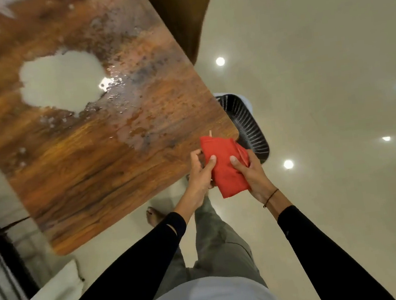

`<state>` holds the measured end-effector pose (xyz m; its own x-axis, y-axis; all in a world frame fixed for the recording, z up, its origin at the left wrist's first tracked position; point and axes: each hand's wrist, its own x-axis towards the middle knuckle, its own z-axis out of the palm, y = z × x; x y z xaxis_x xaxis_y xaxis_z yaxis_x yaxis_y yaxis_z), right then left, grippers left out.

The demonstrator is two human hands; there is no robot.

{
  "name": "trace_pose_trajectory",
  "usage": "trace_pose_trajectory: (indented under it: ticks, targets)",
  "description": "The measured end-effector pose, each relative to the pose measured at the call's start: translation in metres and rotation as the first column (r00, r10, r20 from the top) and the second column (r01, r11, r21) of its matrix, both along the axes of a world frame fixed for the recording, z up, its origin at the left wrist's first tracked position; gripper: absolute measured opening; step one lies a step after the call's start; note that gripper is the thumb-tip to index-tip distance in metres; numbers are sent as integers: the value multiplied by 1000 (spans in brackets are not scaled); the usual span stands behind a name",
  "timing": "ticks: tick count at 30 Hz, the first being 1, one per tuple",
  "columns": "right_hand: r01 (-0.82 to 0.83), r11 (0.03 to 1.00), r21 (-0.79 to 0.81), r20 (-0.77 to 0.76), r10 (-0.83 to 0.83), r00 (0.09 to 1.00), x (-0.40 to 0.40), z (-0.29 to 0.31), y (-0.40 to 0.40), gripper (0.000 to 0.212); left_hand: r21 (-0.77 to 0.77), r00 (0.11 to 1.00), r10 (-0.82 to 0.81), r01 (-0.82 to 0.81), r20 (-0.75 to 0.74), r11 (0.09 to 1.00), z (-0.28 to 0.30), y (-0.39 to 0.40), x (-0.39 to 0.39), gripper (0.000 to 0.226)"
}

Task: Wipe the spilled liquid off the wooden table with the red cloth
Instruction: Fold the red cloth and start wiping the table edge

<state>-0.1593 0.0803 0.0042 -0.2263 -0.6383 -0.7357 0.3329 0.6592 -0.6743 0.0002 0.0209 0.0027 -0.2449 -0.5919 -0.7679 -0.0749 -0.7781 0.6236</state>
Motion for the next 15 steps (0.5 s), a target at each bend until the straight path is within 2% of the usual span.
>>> trace_pose_trajectory:
  ticks: [3,6,10,13,15]
  targets:
    - [-149,988,-48,-29,147,989,41,-3,-21,72,-13,995,82,-81,53,997,0,-5,49,33]
    - [-354,925,-135,-134,337,932,86,-11,-45,68,-54,980,148,-142,136,988,-2,-8,109,27]
    - [-672,719,-175,-317,605,730,161,-19,-79,66,-78,937,297,-287,186,955,-6,-7,195,26]
    - [-818,544,-188,-385,725,571,225,-28,-97,66,-99,866,463,-453,187,886,-12,0,256,21]
    - [-882,430,-193,-432,770,470,265,-33,-106,70,-164,822,509,-482,255,861,-18,7,294,17]
